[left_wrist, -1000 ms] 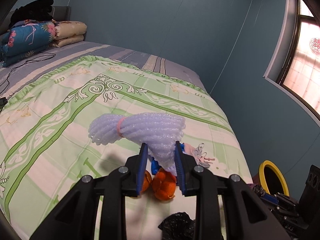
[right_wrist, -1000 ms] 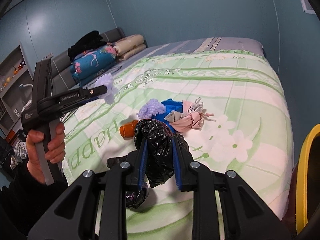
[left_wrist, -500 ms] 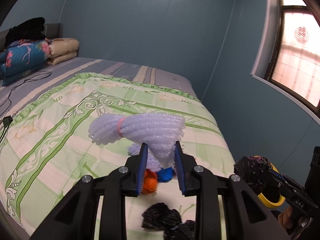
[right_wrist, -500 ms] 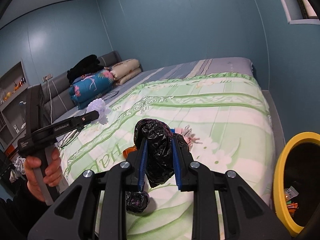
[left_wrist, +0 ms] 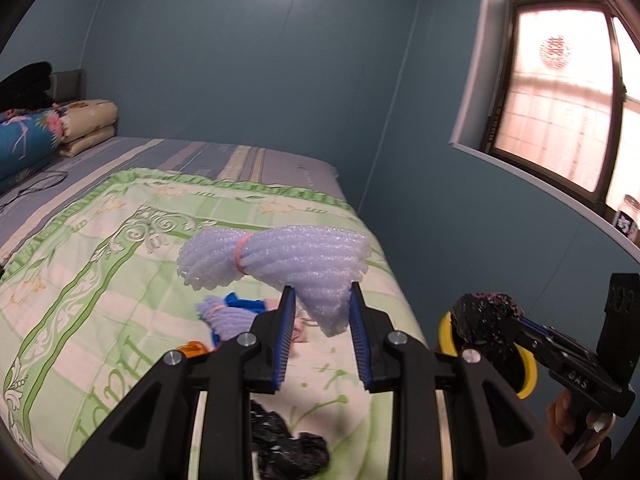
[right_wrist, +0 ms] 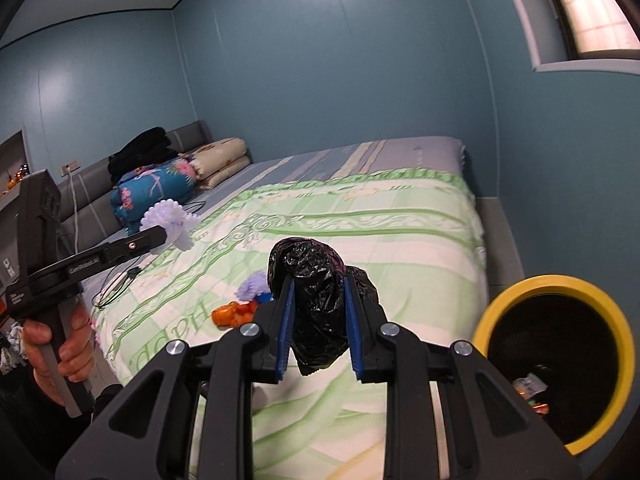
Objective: Collect trash
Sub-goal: 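Carry the foam net and black bag over the yellow-rimmed bin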
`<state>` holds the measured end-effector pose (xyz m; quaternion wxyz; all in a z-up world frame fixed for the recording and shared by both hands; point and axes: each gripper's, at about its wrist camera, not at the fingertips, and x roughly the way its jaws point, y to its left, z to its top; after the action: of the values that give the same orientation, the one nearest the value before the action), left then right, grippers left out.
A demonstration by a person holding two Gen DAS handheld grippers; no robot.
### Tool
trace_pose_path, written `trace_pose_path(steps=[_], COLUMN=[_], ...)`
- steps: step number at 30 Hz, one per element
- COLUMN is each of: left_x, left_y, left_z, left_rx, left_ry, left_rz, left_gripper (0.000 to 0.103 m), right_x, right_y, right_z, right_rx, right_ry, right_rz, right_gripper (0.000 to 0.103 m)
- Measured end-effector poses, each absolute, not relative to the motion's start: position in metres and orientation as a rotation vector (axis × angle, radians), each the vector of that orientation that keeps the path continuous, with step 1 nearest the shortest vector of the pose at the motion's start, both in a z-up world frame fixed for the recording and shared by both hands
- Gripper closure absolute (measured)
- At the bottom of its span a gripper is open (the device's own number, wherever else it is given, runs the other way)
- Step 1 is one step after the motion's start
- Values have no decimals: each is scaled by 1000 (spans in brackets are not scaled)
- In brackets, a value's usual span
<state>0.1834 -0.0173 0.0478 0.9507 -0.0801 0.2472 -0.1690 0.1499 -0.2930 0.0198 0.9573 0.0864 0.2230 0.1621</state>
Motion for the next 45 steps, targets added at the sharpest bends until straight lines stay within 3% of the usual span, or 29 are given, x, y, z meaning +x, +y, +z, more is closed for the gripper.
trace_pose_path(steps=[27,45], left_x=[181,196], left_y=[-132,-214], left_z=[77,70], left_rx=[-88,-38], left_ry=[448,481], left_rz=[-604,-743], left_gripper=[78,78], right_x=[126,133], right_y=[-392,-443], right_z=[30,13], right_rx=[218,269], right_ry=[375,395], right_rz=[106,-28], right_gripper=[81,81])
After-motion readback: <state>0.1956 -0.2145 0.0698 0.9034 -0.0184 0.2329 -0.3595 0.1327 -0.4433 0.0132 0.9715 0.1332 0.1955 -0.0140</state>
